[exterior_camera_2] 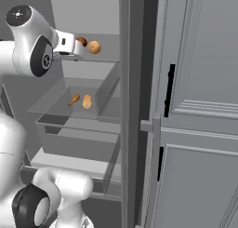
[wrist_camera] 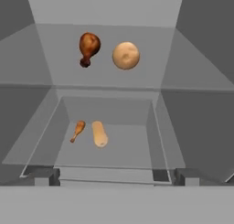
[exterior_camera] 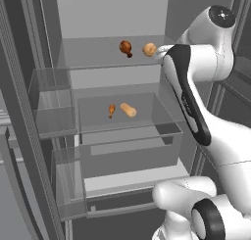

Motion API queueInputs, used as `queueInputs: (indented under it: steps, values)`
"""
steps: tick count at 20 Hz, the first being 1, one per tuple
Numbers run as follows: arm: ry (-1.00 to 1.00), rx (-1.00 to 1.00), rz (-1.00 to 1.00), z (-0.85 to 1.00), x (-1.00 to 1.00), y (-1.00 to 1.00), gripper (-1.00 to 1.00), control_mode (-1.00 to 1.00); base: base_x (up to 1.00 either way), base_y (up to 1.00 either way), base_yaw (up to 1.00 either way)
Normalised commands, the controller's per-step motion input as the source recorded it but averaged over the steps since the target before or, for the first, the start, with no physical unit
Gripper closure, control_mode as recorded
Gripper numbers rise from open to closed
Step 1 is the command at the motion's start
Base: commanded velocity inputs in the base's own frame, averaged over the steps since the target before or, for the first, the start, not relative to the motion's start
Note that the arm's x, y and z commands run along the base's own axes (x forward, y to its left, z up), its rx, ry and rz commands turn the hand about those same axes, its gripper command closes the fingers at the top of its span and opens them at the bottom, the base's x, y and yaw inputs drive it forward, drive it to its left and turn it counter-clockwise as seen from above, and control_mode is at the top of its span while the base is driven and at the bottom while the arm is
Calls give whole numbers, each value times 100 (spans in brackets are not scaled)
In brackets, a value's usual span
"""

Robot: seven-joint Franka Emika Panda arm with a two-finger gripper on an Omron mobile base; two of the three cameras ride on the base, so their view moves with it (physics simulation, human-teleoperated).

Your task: Place one squash and one chicken drumstick in each tupperware on the nearby counter, to pack two identical lunches.

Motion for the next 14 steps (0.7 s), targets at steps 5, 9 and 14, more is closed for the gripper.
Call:
queueInputs:
  steps: [5,9,14]
  values:
    - [-12,0,0,0,53,0,-100,-100,0,0,0]
    - [3,0,0,0,58,-1,-100,-100,0,0,0]
    - [5,0,0,0,64,-7,-100,-100,0,0,0]
